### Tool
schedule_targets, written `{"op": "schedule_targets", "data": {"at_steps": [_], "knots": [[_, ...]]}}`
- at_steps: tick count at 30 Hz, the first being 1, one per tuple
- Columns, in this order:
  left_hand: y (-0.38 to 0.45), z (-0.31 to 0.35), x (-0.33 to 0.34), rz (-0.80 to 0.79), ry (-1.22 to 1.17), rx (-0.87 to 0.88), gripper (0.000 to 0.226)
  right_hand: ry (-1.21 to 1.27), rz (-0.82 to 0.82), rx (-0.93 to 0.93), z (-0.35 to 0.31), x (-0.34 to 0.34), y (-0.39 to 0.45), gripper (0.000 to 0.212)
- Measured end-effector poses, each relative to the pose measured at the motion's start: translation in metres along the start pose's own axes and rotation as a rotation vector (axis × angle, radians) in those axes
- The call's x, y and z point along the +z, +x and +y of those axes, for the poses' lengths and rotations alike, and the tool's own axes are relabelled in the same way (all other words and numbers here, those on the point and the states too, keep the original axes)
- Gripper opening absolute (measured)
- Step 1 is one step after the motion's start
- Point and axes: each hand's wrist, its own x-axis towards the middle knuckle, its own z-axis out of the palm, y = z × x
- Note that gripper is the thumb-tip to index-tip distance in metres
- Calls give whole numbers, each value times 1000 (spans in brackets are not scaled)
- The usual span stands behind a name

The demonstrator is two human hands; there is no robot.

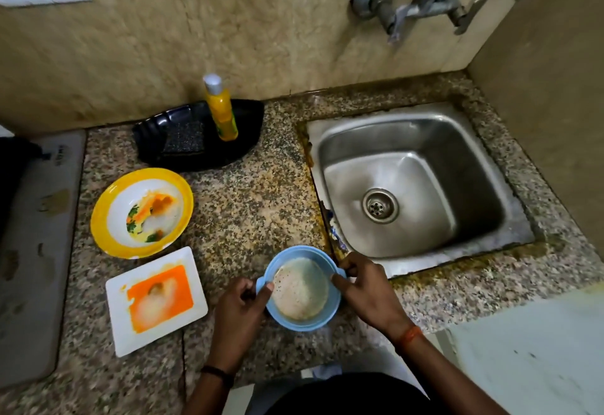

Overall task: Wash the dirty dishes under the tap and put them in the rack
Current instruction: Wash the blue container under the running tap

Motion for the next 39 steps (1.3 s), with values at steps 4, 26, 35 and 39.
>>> {"op": "schedule_targets", "data": {"at_steps": [4,26,35,39], "knots": [[5,23,19,-46,-24,16,41,33,59,-2,12,-21,11,15],[56,190,191,-126,-543,-268,18,343,-38,-109,77,-212,143,5],[118,277,203,-100,-533,-143,30,213,338,-293,-10,-303,227,46],[130,310,206,-106,-593,-121,37,96,466,-268,-56,-322,260,44]]}}
